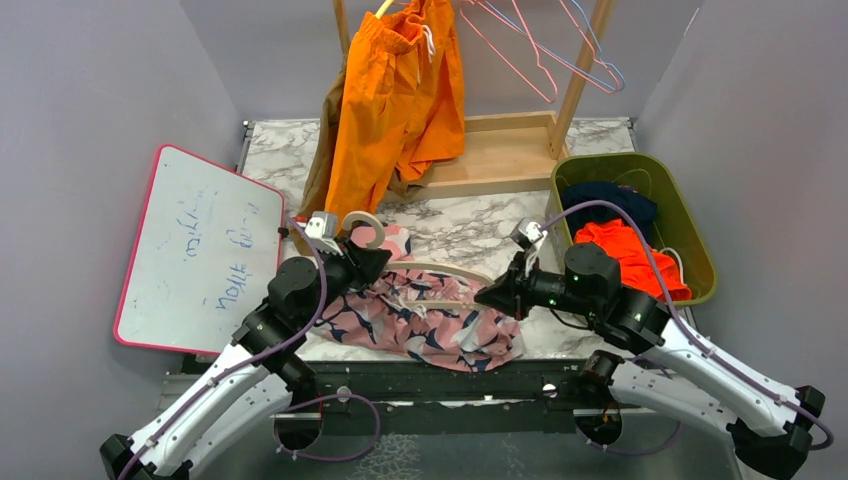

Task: Remove the shorts from the hanger
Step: Remove the shorts from the hanger, then place the hanger on the clothes rod.

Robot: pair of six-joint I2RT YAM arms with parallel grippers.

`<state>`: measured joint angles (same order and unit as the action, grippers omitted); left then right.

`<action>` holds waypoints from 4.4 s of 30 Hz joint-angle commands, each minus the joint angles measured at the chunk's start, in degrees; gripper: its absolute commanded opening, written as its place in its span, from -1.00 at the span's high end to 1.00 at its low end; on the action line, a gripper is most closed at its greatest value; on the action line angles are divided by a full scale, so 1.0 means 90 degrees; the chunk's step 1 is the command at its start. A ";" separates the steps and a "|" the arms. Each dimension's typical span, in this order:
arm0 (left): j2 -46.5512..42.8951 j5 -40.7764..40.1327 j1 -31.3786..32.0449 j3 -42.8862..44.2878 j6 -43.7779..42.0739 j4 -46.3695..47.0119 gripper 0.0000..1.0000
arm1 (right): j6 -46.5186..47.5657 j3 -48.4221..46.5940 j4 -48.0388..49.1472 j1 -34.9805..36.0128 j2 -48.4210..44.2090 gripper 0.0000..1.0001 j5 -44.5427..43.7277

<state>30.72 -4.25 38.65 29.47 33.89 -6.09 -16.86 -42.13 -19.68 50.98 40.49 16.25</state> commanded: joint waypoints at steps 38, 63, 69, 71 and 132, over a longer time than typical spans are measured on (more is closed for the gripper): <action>-0.0454 -0.1097 0.0007 0.0734 -0.1091 -0.1780 -0.98 | 0.0017 -0.2413 -0.2276 -0.0001 -0.1538 0.98 -0.4597; -0.0693 -0.1257 0.0002 0.0091 -0.1709 -0.1530 -0.98 | 0.3401 -0.3844 0.2197 -0.0001 0.2058 0.98 -0.6778; -0.0774 -0.1356 0.0002 0.0094 -0.1715 -0.1541 -0.98 | 0.3297 -0.4599 0.1953 -0.0081 0.2738 0.97 -0.6476; -0.0772 -0.1373 0.0002 0.0089 -0.1698 -0.1545 -0.98 | 0.3176 -0.4766 0.1841 -0.0249 0.2840 0.97 -0.6323; -0.0025 -0.1419 0.0007 0.0142 -0.1724 -0.1587 -0.98 | 0.1229 -0.7071 -0.0574 -0.3760 0.4877 0.51 -0.1796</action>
<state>30.50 -16.38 38.81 30.15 19.00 -21.10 -6.46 -108.99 -24.21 17.28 86.87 -1.61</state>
